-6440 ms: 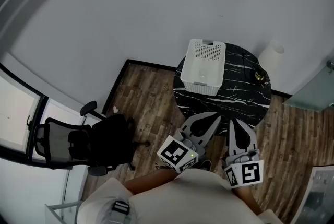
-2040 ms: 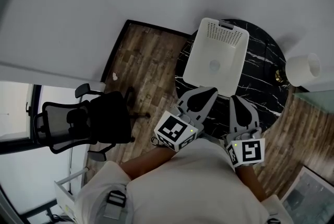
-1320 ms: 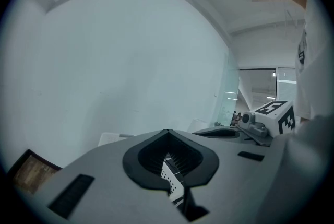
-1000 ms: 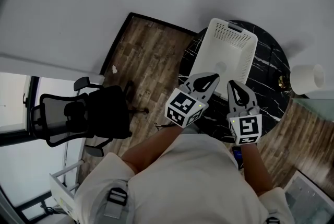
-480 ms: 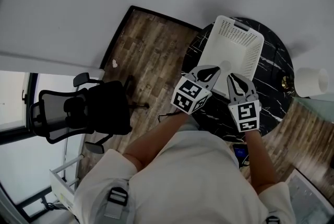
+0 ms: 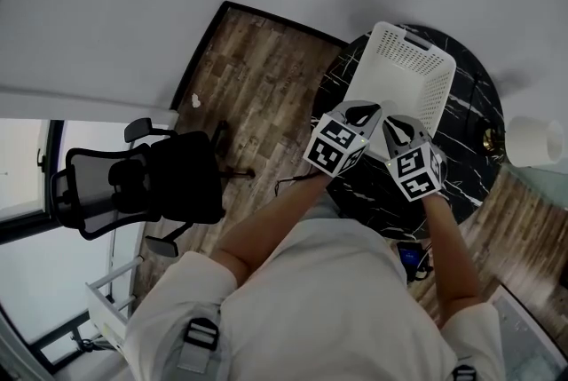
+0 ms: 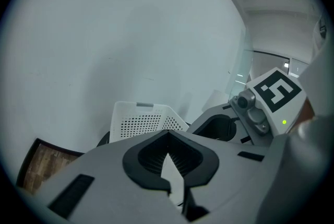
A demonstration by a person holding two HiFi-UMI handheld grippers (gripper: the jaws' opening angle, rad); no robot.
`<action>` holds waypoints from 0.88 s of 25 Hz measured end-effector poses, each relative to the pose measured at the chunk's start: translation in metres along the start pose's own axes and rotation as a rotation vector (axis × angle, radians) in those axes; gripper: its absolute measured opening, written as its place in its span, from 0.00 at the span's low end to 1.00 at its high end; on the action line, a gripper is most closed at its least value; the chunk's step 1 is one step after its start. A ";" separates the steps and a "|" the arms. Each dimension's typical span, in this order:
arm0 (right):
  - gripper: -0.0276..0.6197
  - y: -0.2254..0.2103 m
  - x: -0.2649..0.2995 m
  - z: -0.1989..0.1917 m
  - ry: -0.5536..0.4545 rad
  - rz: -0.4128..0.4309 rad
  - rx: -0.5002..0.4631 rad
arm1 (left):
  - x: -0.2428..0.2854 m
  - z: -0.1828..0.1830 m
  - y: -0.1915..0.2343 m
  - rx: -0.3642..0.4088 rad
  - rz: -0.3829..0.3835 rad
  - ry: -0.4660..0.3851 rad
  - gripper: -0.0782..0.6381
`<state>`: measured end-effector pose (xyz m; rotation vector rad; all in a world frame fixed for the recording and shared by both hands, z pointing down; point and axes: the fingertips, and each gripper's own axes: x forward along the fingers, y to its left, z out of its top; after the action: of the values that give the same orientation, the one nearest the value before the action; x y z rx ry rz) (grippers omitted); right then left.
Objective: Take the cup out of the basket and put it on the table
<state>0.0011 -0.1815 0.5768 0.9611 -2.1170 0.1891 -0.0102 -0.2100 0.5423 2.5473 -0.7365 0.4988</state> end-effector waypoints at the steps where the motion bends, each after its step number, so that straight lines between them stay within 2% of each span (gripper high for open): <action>1: 0.06 0.000 0.004 -0.004 0.019 0.009 -0.009 | 0.002 -0.002 0.000 -0.001 -0.002 0.008 0.12; 13: 0.10 -0.003 0.054 -0.045 0.246 0.113 -0.080 | 0.026 -0.021 0.014 -0.019 0.018 0.092 0.12; 22: 0.10 -0.004 0.082 -0.070 0.362 0.156 -0.127 | 0.038 -0.028 0.023 -0.057 0.023 0.130 0.12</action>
<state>0.0131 -0.2022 0.6826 0.6328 -1.8435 0.2813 0.0012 -0.2291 0.5898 2.4302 -0.7234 0.6349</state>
